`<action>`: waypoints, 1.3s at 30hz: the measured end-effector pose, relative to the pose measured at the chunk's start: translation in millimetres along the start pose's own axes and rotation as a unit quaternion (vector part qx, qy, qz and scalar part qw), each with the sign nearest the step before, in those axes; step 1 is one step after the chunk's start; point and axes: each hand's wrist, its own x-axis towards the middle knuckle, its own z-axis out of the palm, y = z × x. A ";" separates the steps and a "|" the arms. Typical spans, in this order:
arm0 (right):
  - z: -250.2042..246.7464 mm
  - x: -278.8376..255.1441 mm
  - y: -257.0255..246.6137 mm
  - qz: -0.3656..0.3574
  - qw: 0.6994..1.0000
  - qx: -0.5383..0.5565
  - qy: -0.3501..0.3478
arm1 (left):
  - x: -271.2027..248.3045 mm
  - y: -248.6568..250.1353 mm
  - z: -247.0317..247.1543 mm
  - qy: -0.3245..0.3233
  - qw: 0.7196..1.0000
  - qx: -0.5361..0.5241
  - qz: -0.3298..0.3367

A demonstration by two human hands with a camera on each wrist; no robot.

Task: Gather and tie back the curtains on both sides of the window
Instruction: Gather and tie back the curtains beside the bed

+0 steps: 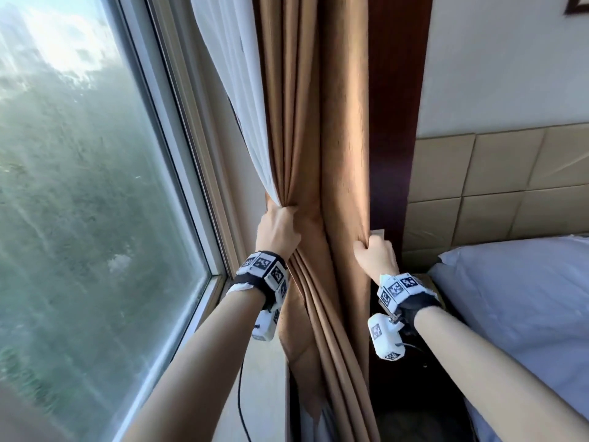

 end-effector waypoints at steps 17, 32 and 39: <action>14.7 -72.2 -9.4 -0.205 0.963 -0.172 -0.036 | -21.9 52.0 21.5 -0.015 0.996 -0.054 0.076; -16.8 41.3 6.6 0.010 0.998 -0.064 -0.015 | -20.7 12.3 1.8 -0.011 0.992 -0.015 0.124; -17.4 103.7 16.8 0.074 0.995 0.002 -0.065 | -15.2 9.1 6.9 -0.014 0.992 0.011 0.126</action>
